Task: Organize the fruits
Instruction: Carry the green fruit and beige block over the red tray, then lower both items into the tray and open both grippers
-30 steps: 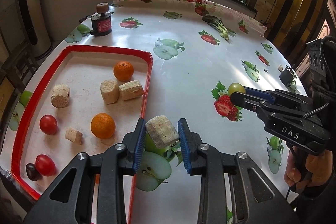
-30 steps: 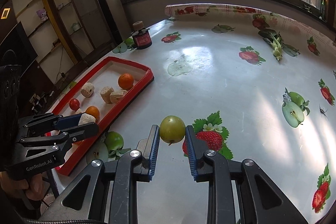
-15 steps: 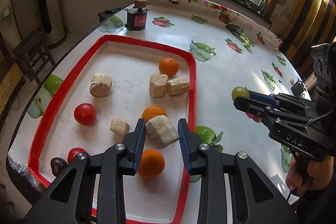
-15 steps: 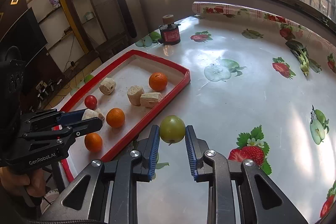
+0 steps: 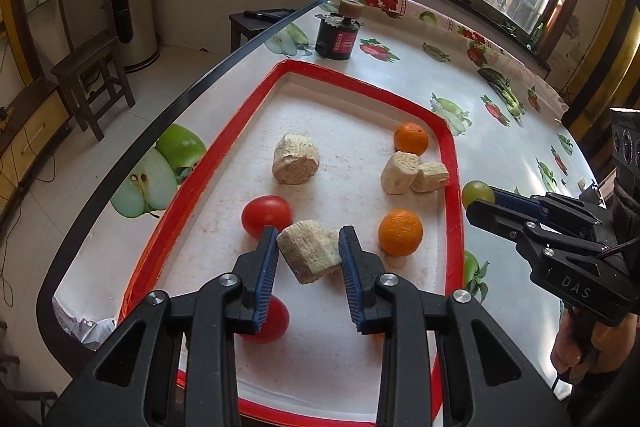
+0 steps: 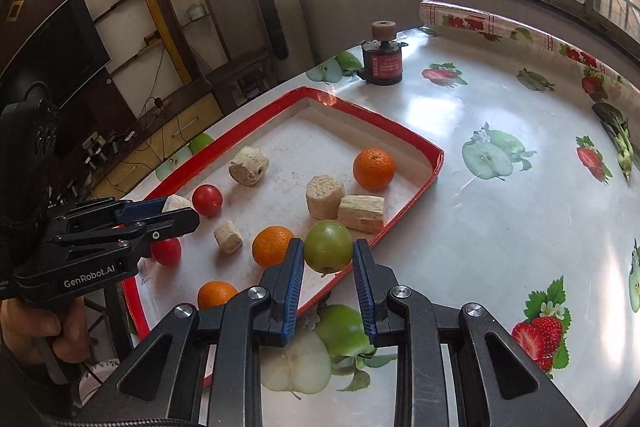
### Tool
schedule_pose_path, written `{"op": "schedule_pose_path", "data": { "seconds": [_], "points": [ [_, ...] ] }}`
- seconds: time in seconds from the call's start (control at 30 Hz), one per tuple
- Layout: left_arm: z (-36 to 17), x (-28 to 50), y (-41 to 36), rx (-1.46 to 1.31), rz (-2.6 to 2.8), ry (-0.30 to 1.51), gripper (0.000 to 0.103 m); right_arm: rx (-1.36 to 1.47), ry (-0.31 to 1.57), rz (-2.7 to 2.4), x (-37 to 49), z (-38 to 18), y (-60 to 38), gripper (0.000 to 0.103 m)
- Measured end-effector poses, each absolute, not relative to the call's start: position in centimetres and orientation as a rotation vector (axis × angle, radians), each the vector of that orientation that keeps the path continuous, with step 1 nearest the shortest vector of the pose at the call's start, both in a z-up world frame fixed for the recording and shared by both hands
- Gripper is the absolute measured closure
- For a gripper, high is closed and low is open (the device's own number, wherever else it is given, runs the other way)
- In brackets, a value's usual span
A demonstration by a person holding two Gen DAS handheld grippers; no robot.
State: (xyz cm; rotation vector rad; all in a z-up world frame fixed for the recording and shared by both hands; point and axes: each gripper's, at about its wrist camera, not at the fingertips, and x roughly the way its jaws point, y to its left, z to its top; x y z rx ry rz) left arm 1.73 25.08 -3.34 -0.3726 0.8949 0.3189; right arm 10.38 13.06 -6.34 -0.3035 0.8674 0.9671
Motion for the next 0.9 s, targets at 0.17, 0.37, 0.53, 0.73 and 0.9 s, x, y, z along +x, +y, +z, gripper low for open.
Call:
{"op": "schedule_pose_path", "data": {
  "seconds": [0.17,0.37,0.53,0.73,0.9],
  "points": [
    [-3.9,1.5,26.5,-0.390,0.340,0.900,0.075,-0.313,0.880,0.976,10.5,-7.1,14.2,0.078],
    [-4.1,1.3,27.4,-0.397,0.357,0.899,0.075,-0.313,0.895,0.975,11.1,-7.8,14.8,0.078],
    [-4.3,0.5,27.9,-0.404,0.370,0.901,0.075,-0.314,0.891,0.981,11.1,-7.9,14.8,0.078],
    [-5.2,0.5,28.3,-0.412,0.381,0.925,0.075,-0.329,0.901,0.981,11.1,-8.6,15.1,0.078],
    [-5.9,0.7,28.2,-0.410,0.379,0.946,0.075,-0.330,0.911,0.985,11.2,-9.2,15.3,0.078]
  ]
}}
